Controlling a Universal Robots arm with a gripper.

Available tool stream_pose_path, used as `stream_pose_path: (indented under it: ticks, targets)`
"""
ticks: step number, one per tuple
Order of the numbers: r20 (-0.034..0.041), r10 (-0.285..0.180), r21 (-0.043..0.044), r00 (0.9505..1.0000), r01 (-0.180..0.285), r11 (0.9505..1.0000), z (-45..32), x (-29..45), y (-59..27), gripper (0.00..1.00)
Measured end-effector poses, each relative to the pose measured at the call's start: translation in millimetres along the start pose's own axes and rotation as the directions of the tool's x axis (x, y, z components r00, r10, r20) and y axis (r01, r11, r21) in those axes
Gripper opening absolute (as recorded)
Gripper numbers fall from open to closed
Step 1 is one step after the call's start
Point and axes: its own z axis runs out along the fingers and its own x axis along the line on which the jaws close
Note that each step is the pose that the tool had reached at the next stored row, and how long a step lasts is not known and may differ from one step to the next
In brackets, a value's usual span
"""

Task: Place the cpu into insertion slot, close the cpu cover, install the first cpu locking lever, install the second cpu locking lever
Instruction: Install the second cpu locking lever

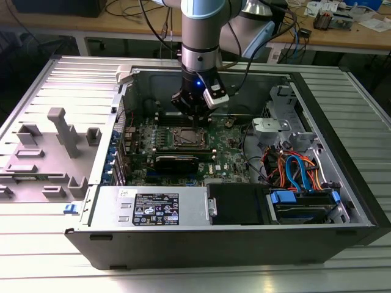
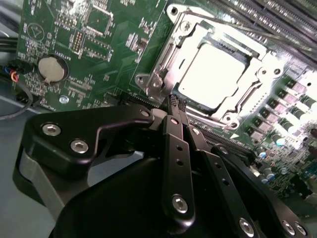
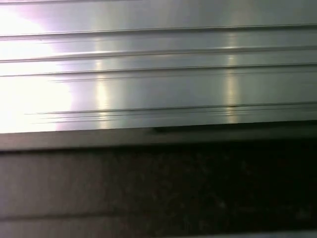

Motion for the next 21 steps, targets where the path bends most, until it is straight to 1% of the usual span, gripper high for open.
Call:
stream_pose_path:
  ticks: [5,6,8,10,15,18,19,20,21]
  targets:
    - [-0.0003,0.0,0.0,1.0,0.0,1.0,0.2,-0.7,-9.0,0.11]
    - [-0.0011,0.0,0.0,1.0,0.0,1.0,0.3,-2.6,-10.1,0.11]
    - [-0.0025,0.0,0.0002,1.0,0.0,1.0,0.3,-6.7,-10.2,0.11]
    - [-0.0032,0.0,0.0004,1.0,0.0,1.0,-0.3,-7.2,-10.3,0.11]
    - [-0.0032,0.0,0.0002,1.0,0.0,1.0,-12.5,-7.5,-10.8,0.11]
    - [-0.0032,0.0,0.0003,1.0,0.0,1.0,-13.8,-7.7,-12.3,0.11]
    - [-0.0031,0.0,0.0002,1.0,0.0,1.0,-13.7,-7.8,-15.9,0.11]
    - [-0.0032,-0.001,0.0002,1.0,0.001,1.0,-13.6,-8.1,-22.1,0.11]
    - [-0.0031,-0.001,0.0002,1.0,0.001,1.0,-13.5,-8.2,-25.0,0.11]
